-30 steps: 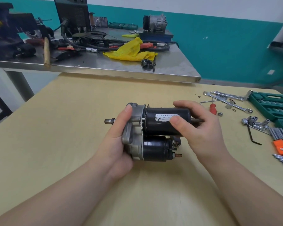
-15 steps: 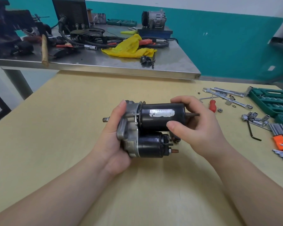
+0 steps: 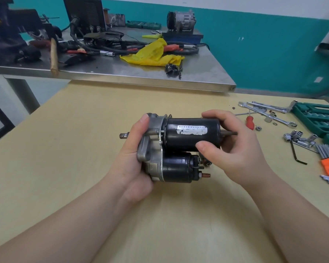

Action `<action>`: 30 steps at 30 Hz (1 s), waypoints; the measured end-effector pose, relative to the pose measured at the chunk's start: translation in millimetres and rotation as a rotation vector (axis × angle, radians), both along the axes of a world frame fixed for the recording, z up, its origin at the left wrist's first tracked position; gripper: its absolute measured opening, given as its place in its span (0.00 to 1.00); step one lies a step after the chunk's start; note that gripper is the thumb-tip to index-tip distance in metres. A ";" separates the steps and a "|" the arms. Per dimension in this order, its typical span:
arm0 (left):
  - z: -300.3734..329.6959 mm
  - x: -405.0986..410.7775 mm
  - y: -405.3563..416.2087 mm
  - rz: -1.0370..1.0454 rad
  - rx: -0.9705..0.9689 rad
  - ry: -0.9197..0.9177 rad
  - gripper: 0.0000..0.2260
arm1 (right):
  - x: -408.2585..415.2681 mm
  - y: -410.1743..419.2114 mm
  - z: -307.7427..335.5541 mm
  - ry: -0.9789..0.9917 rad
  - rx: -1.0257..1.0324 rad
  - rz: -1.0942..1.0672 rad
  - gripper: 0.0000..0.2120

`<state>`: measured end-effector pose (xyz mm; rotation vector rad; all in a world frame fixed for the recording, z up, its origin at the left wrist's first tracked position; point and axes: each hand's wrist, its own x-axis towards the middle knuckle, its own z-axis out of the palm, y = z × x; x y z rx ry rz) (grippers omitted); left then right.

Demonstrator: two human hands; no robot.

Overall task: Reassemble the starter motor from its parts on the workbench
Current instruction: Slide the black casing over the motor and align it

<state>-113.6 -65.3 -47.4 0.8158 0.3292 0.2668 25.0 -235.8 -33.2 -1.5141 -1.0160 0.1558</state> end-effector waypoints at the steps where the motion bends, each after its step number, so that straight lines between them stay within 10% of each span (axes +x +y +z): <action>1: 0.0 -0.2 0.5 -0.004 0.002 -0.003 0.27 | -0.4 0.0 0.3 -0.005 0.003 0.000 0.25; 30: 1.2 -1.1 6.4 -0.022 0.052 0.031 0.26 | -4.5 1.4 -2.5 -0.014 0.025 -0.004 0.24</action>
